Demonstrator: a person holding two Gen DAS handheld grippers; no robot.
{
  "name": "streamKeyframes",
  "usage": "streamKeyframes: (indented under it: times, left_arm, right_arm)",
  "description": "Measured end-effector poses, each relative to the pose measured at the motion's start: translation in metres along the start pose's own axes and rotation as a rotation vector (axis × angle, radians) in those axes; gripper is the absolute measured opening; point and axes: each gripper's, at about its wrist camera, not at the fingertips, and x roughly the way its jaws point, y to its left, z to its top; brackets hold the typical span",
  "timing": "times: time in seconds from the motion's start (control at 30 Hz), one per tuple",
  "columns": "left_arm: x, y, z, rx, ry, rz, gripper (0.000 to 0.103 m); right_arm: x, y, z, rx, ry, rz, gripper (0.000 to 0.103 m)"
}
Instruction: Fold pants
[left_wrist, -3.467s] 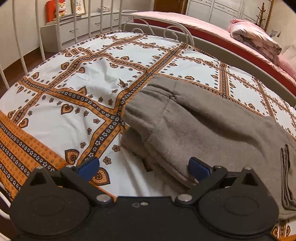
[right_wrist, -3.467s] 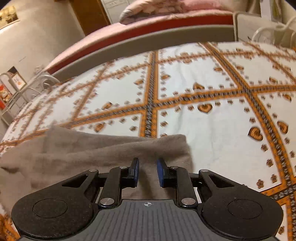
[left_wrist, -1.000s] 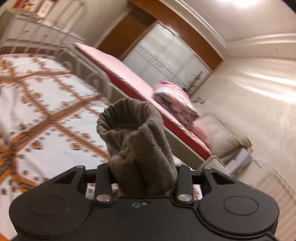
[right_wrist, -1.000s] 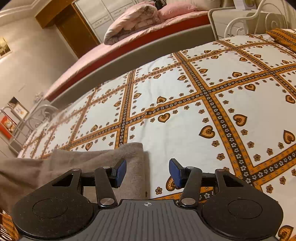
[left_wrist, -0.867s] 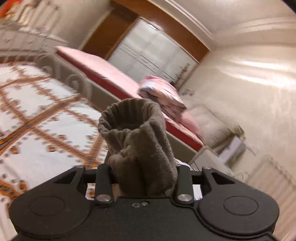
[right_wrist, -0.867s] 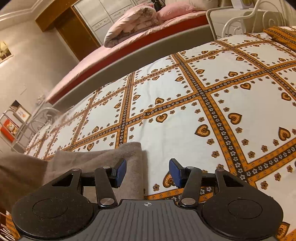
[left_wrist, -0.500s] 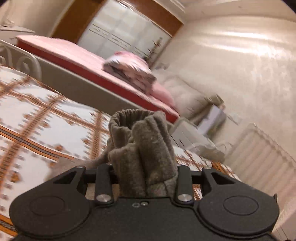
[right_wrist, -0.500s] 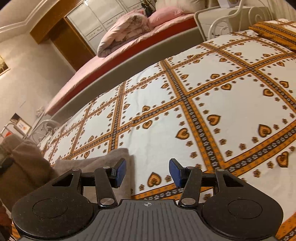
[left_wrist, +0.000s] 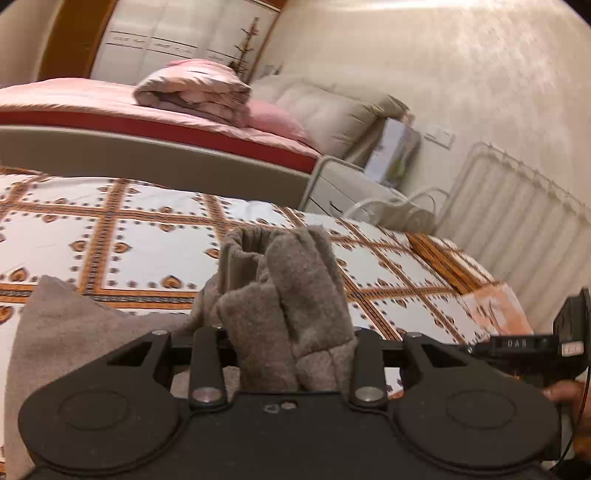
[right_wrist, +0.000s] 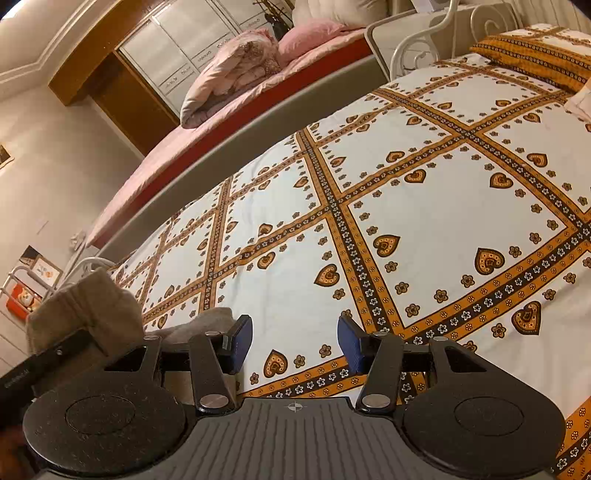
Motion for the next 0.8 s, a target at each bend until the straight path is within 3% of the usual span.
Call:
streamKeyframes:
  times: [0.17,0.23,0.3,0.4,0.5,0.63,0.8]
  left_arm:
    - [0.031,-0.020,-0.012,0.050,0.114,0.009,0.042]
    - [0.033,-0.020,-0.017,0.039,0.128,-0.033,0.071]
    - [0.032,-0.019,-0.017,0.030,0.133,-0.074,0.084]
    - [0.022,-0.013,-0.014,-0.006,0.102,-0.106,0.081]
    - [0.007,0.004,-0.010,-0.070,0.065,-0.088,0.077]
    - [-0.016,0.034,-0.004,-0.149,0.038,-0.028,0.077]
    - [-0.045,0.078,-0.003,-0.243,0.033,0.072,0.076]
  right_arm:
    - [-0.001,-0.003,-0.001,0.010,0.003,-0.009,0.052]
    - [-0.002,-0.004,-0.002,0.012,0.003,-0.012,0.052]
    - [-0.002,-0.005,-0.002,0.012,0.004,-0.016,0.052]
    - [-0.003,-0.006,-0.003,0.018,0.005,-0.022,0.052]
    - [-0.006,-0.004,-0.004,0.019,-0.004,-0.005,0.052]
    - [-0.006,0.011,-0.008,-0.008,0.003,0.098,0.052]
    - [0.009,0.040,-0.019,-0.051,0.078,0.207,0.052]
